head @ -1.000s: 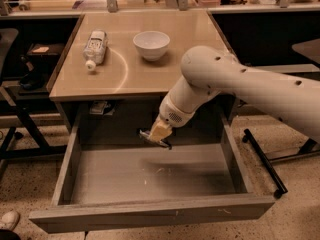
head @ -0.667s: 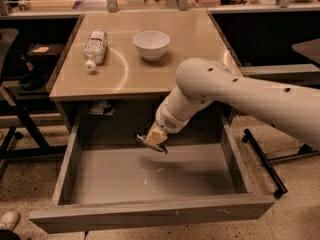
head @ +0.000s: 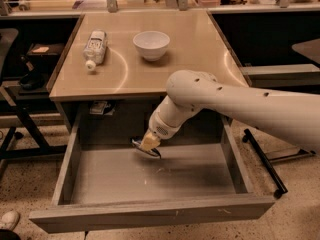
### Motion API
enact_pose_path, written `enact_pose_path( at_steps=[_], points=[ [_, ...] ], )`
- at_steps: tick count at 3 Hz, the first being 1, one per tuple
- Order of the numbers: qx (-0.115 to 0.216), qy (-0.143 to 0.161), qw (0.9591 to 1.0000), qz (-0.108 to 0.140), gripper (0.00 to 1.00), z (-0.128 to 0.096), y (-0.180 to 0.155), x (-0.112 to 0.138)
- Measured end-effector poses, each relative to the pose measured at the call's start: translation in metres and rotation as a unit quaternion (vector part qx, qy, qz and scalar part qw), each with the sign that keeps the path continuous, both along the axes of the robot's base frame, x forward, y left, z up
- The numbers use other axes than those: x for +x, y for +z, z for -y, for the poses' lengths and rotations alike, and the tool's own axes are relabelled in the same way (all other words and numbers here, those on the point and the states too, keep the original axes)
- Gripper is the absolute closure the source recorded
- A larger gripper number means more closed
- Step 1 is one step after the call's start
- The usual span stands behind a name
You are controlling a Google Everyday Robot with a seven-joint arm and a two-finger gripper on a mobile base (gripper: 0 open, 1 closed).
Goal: Place rxbar blueberry into top drawer
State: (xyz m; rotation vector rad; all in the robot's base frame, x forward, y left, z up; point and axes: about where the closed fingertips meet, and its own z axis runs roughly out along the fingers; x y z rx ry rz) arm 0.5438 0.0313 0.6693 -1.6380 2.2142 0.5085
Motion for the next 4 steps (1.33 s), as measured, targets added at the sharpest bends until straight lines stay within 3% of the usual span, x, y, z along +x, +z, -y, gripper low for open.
enact_pose_path(
  at_steps=[1,4],
  points=[
    [0.000,0.000,1.0000,0.000,0.82,-0.0002,-0.0002,0.0001],
    [0.000,0.000,1.0000,0.000,0.13,-0.0003,-0.0003,0.0000]
  ],
)
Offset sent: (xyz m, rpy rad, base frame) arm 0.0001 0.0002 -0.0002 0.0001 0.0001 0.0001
